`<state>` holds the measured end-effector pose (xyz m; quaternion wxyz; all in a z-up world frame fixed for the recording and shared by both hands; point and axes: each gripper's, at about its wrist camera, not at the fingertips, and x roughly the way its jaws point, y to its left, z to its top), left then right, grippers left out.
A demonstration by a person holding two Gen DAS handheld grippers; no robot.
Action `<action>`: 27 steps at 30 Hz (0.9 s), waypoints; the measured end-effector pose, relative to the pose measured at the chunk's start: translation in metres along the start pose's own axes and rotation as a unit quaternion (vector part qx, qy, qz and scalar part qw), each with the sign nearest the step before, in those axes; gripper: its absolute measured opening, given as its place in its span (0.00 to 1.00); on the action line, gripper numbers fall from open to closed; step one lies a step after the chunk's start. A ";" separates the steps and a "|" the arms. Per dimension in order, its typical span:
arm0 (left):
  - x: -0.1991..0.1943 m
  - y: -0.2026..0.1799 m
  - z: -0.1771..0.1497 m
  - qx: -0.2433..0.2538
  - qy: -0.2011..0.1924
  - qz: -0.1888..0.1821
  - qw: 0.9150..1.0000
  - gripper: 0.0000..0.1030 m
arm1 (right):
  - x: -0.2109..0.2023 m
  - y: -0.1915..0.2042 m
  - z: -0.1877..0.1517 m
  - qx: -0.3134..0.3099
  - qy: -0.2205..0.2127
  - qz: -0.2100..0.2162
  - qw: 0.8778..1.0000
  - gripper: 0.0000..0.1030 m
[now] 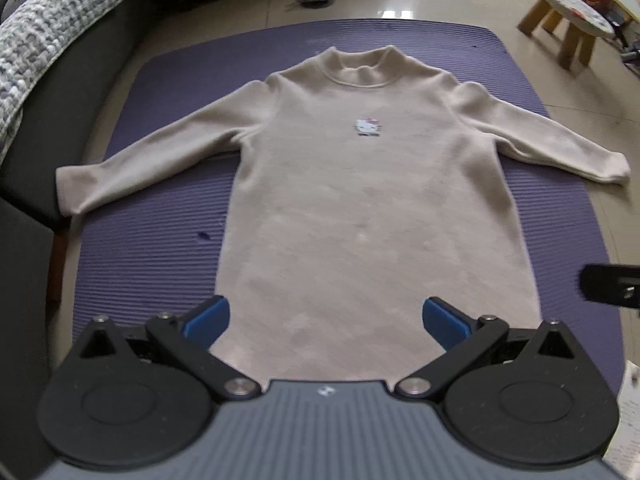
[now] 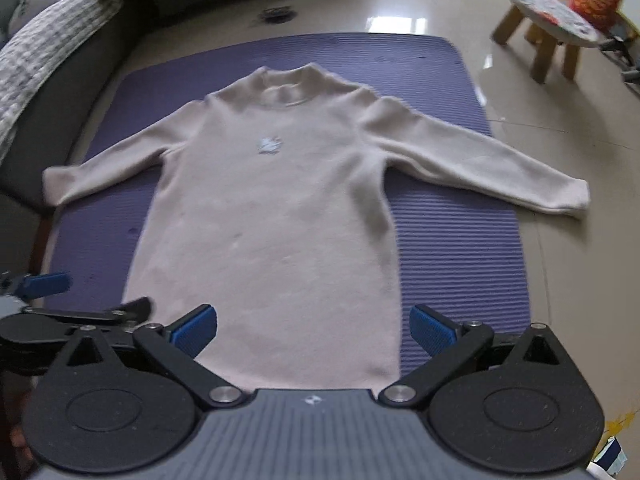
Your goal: Fold clothes
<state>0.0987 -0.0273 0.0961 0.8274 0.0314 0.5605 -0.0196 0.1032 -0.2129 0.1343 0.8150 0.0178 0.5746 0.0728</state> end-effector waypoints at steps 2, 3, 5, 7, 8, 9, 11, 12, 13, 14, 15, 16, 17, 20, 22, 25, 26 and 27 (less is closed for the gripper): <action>-0.003 -0.002 -0.002 -0.002 0.002 -0.006 1.000 1.00 | -0.003 0.004 -0.002 -0.013 -0.005 -0.013 1.000 0.99; -0.004 -0.003 -0.002 -0.002 0.001 -0.004 1.000 1.00 | -0.004 0.007 -0.003 -0.024 -0.007 -0.024 0.999 0.99; -0.008 -0.004 -0.001 -0.005 -0.004 0.001 1.000 1.00 | -0.005 0.010 -0.004 -0.031 -0.004 -0.030 0.999 0.99; -0.011 -0.005 0.000 -0.009 -0.006 -0.006 1.000 1.00 | -0.004 0.010 -0.004 -0.035 -0.003 -0.031 0.999 0.99; -0.012 -0.005 0.000 -0.010 -0.009 -0.009 1.000 1.00 | -0.004 0.010 -0.003 -0.035 -0.004 -0.029 0.999 0.99; -0.013 -0.006 0.000 -0.009 -0.011 -0.011 1.000 1.00 | -0.004 0.010 -0.002 -0.035 -0.004 -0.028 0.999 0.99; -0.015 -0.007 0.000 -0.008 -0.013 -0.011 1.000 1.00 | -0.003 0.010 0.000 -0.034 -0.005 -0.025 0.999 0.99; -0.015 -0.008 0.000 -0.009 -0.011 -0.013 1.000 1.00 | -0.003 0.009 0.000 -0.034 -0.006 -0.025 0.999 0.99; -0.014 -0.007 0.000 -0.009 -0.010 -0.014 1.000 1.00 | -0.003 0.009 0.001 -0.033 -0.007 -0.024 0.999 0.99; -0.014 -0.006 0.001 -0.011 -0.006 -0.014 1.000 1.00 | -0.003 0.009 0.001 -0.032 -0.008 -0.024 0.999 0.99; -0.013 -0.005 0.001 -0.014 -0.004 -0.014 1.000 1.00 | -0.002 0.009 0.002 -0.032 -0.008 -0.024 0.999 0.99; -0.013 -0.005 0.001 -0.015 -0.003 -0.014 1.000 1.00 | 0.000 0.009 0.002 -0.032 -0.008 -0.024 0.999 0.99; -0.013 -0.004 0.001 -0.016 -0.002 -0.014 1.000 1.00 | 0.002 0.008 0.002 -0.031 -0.007 -0.024 0.999 0.99; -0.012 -0.003 0.002 -0.015 0.002 -0.013 1.000 1.00 | 0.006 0.008 0.003 -0.031 -0.002 -0.024 0.999 0.99; -0.010 -0.002 0.001 -0.017 0.008 -0.013 1.000 1.00 | 0.008 0.009 0.003 -0.031 0.000 -0.023 0.999 0.99; -0.010 -0.002 0.001 -0.016 0.007 -0.011 1.000 1.00 | 0.010 0.013 0.005 -0.032 0.000 -0.022 0.999 0.99; -0.010 -0.002 0.001 -0.016 0.007 -0.010 1.000 1.00 | 0.010 0.013 0.006 -0.032 -0.001 -0.021 0.999 0.99; -0.010 -0.001 0.001 -0.017 0.008 -0.010 1.000 1.00 | 0.010 0.014 0.006 -0.032 -0.001 -0.021 0.999 0.99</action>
